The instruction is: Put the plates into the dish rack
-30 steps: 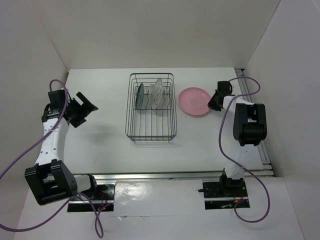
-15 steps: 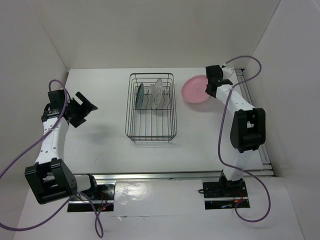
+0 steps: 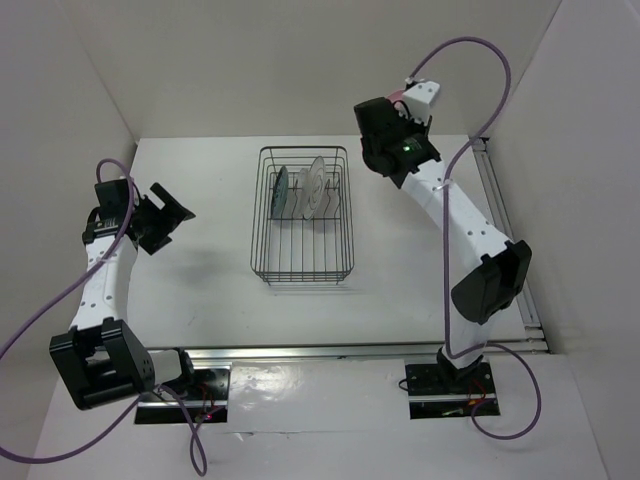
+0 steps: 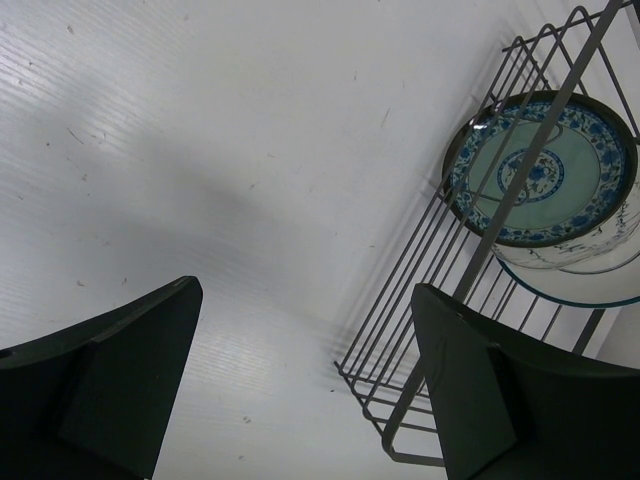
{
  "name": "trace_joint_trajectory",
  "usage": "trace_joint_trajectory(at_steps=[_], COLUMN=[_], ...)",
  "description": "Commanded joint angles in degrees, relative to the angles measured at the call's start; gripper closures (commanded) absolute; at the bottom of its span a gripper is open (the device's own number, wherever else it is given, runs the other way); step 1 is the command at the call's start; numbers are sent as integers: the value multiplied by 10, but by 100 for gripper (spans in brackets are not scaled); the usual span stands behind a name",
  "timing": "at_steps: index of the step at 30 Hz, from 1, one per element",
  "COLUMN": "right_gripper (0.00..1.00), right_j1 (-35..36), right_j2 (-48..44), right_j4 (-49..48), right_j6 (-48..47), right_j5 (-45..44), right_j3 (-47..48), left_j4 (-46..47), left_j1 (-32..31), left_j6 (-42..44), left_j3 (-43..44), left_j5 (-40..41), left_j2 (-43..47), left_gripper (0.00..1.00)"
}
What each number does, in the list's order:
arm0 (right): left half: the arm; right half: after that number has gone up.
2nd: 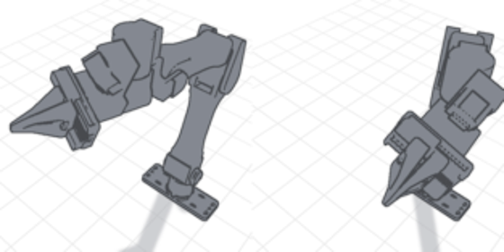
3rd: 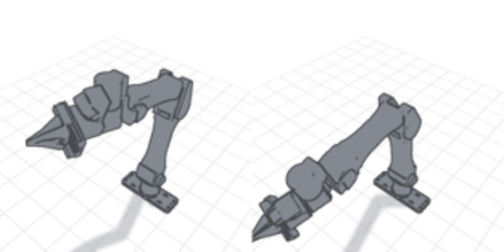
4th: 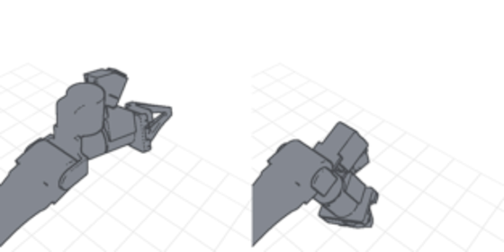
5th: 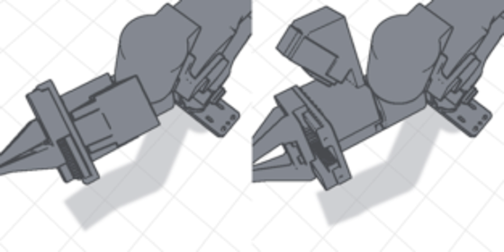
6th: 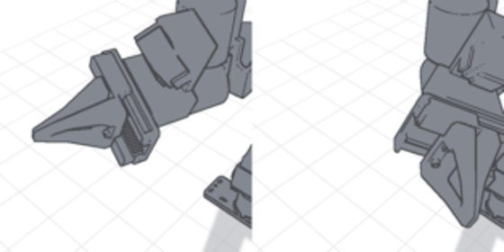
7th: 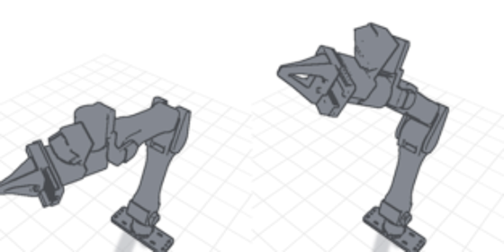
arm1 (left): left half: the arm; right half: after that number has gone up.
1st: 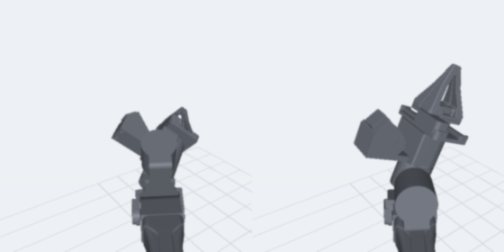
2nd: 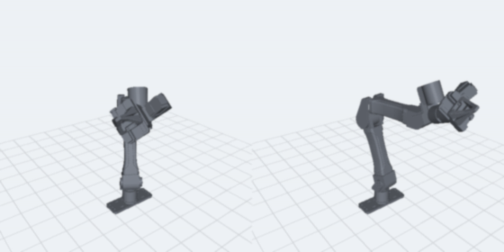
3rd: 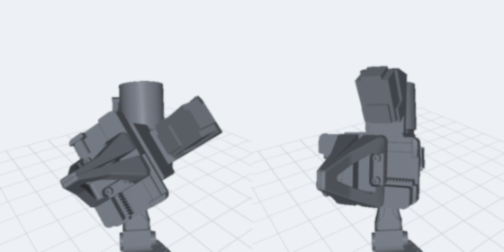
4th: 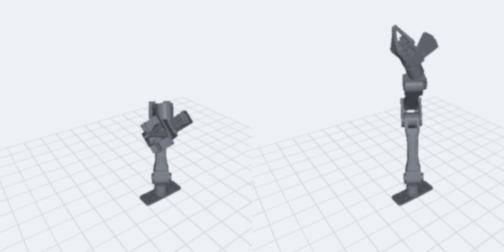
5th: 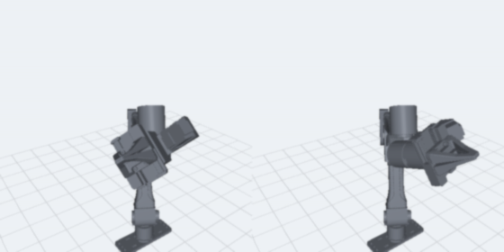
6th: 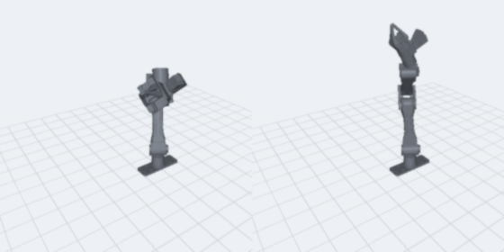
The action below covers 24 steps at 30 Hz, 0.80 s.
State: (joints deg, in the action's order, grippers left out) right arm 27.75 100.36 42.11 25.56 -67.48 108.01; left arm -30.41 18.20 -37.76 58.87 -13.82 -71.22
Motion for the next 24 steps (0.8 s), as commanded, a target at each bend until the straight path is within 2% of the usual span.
trace_joint_trajectory(at_steps=[1, 8, 24], right_gripper=[100, 100, 100], right_j1=[39, 107, 140], right_j2=[10, 27, 140], right_j4=[43, 71, 57], right_j6=[-15, -10, -39], right_j5=[-94, -128, -162], right_j3=[30, 11, 90], left_j4=[14, 14, 14], left_j1=[3, 3, 3], left_j6=[-2, -2, -2], left_j3=[15, 10, 5], left_j5=[-9, -9, -14], left_j2=[17, 22, 28], left_gripper=[0, 0, 0])
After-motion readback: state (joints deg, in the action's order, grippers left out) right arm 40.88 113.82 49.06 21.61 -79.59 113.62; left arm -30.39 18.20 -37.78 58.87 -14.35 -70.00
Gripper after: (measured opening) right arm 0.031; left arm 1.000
